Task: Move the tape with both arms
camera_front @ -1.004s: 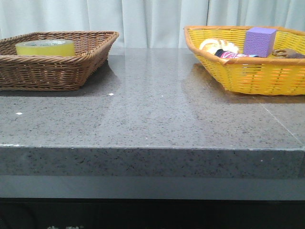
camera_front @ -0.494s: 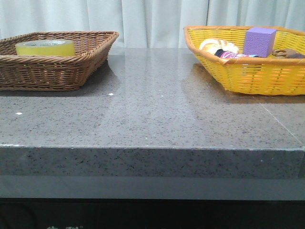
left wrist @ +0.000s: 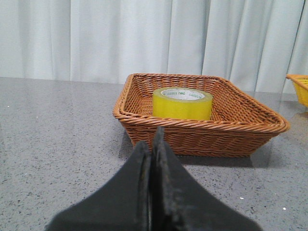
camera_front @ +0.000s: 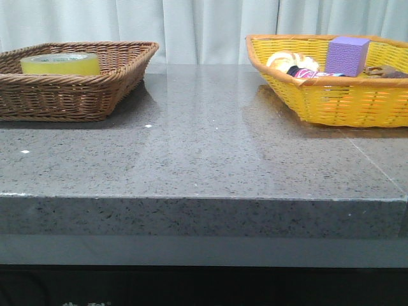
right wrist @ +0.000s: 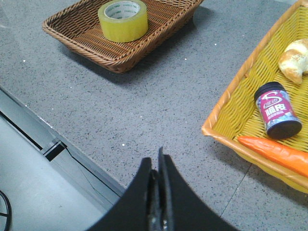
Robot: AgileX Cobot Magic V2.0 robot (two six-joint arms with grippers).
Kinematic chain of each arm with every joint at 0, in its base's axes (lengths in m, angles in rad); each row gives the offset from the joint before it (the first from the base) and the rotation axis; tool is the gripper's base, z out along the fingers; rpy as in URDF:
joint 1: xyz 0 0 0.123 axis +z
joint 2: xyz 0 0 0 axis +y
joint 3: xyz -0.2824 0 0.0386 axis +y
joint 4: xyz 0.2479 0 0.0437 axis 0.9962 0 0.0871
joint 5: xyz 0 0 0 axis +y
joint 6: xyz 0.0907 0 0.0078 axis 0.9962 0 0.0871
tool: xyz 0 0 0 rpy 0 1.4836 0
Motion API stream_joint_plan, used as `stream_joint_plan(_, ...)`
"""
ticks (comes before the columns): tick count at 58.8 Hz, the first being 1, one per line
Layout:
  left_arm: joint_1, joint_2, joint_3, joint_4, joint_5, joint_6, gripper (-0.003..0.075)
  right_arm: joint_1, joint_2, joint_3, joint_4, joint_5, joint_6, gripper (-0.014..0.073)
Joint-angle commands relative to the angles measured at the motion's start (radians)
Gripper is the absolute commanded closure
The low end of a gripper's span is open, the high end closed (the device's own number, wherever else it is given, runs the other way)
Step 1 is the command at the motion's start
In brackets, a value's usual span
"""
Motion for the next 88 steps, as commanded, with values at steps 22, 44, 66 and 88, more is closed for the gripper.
stream_joint_plan(22,0.002,-0.018,0.038,-0.008,-0.081,-0.008,0.0740,0.001,-0.001,-0.024,0.004,-0.065,-0.004,0.0662)
stream_joint_plan(44,0.002,-0.018,0.038,-0.008,-0.081,-0.008,0.0740,0.001,-0.001,-0.024,0.004,-0.065,-0.004,0.0662)
stream_joint_plan(66,0.002,-0.018,0.038,-0.008,-0.081,-0.008,0.0740,-0.015,-0.013,-0.008,0.010,-0.070,-0.004,0.0662)
stream_joint_plan(88,0.002,-0.018,0.038,-0.008,-0.081,-0.008,0.0740,-0.303,-0.290,0.335,-0.034,-0.423,-0.005,0.0662)
